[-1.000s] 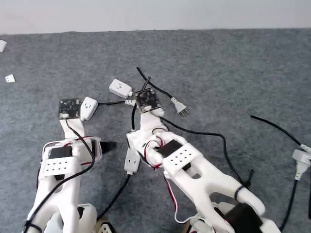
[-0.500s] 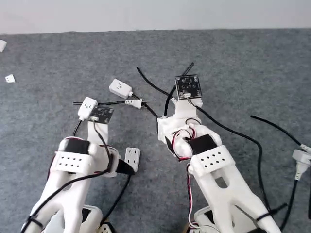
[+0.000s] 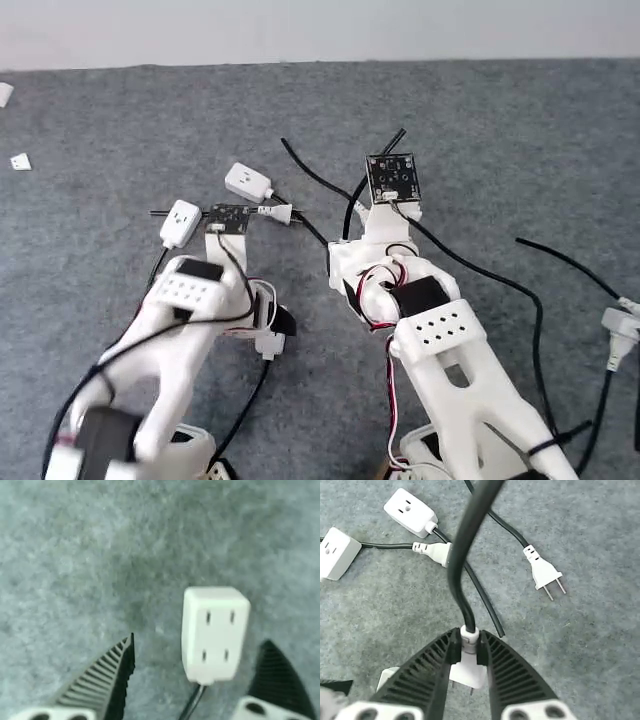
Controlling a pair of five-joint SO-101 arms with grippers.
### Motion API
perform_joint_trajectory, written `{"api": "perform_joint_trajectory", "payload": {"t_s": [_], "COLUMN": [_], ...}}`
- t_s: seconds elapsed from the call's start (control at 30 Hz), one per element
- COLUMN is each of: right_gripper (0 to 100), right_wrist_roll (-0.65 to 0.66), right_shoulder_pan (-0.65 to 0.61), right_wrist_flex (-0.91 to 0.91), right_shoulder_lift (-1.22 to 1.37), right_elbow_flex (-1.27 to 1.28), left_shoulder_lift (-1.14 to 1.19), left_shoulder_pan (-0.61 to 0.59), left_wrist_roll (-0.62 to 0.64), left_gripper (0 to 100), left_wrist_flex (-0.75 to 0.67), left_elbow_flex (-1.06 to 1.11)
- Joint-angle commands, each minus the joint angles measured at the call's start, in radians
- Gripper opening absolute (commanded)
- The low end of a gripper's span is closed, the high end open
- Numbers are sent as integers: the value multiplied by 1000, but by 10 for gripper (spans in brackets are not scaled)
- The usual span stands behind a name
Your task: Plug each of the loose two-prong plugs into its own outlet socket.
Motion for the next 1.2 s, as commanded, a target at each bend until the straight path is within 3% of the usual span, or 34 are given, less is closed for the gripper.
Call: {"api": "perform_joint_trajectory", "payload": {"t_s": [0.0,0.23,0.57,0.93,1.17], "right_gripper": [9,9,9,9,9], "right_wrist_roll": [14,14,26,40,40], "right_shoulder_pan": [7,5,5,5,5], "right_wrist_flex": [7,7,7,21,21], "right_shoulder_lift": [-36,-36,-36,-36,-36], "right_elbow_flex": [-35,-35,-35,-37,-37], "left_shoulder_lift": [133,163,170,180,419], "left_shoulder_pan": [2,6,-2,25,20], "left_wrist_roll": [6,17,69,196,178], "left_gripper": [205,211,101,99,99], "left_wrist_flex": [-23,-8,-104,-98,-29], "left_elbow_flex": [-117,-142,-183,-312,-489]}}
